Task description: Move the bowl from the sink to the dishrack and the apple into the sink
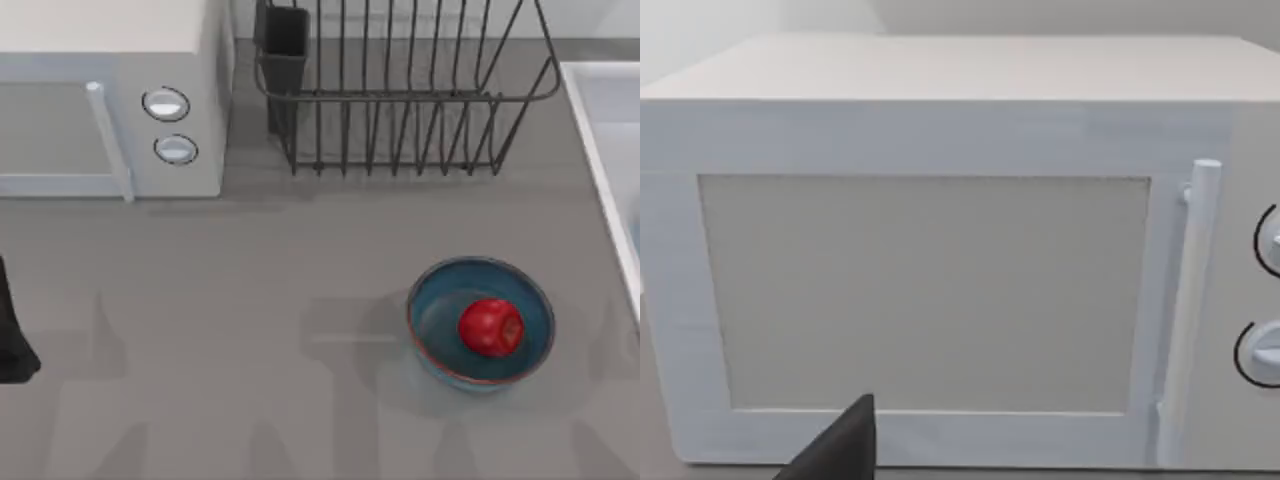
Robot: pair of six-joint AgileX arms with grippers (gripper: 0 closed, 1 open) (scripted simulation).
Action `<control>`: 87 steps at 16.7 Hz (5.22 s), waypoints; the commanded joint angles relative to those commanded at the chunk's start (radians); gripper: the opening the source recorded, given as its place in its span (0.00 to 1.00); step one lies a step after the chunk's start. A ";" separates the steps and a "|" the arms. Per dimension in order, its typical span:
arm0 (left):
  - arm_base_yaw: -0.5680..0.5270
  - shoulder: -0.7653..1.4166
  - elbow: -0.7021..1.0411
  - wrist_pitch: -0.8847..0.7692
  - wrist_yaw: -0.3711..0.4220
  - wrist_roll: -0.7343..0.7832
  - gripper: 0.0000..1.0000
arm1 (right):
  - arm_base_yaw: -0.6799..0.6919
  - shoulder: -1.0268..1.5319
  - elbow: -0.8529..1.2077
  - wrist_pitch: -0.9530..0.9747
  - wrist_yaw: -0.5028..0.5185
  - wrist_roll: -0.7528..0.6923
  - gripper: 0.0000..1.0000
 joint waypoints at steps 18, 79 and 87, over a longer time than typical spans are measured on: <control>0.000 0.000 0.000 0.000 0.000 0.000 1.00 | -0.169 1.063 0.984 -0.530 0.000 -0.161 1.00; 0.000 0.000 0.000 0.000 0.000 0.000 1.00 | -0.375 2.701 2.209 -0.980 -0.026 -0.351 0.00; 0.000 0.000 0.000 0.000 0.000 0.000 1.00 | -0.479 2.409 2.065 -1.134 -0.037 -0.456 0.00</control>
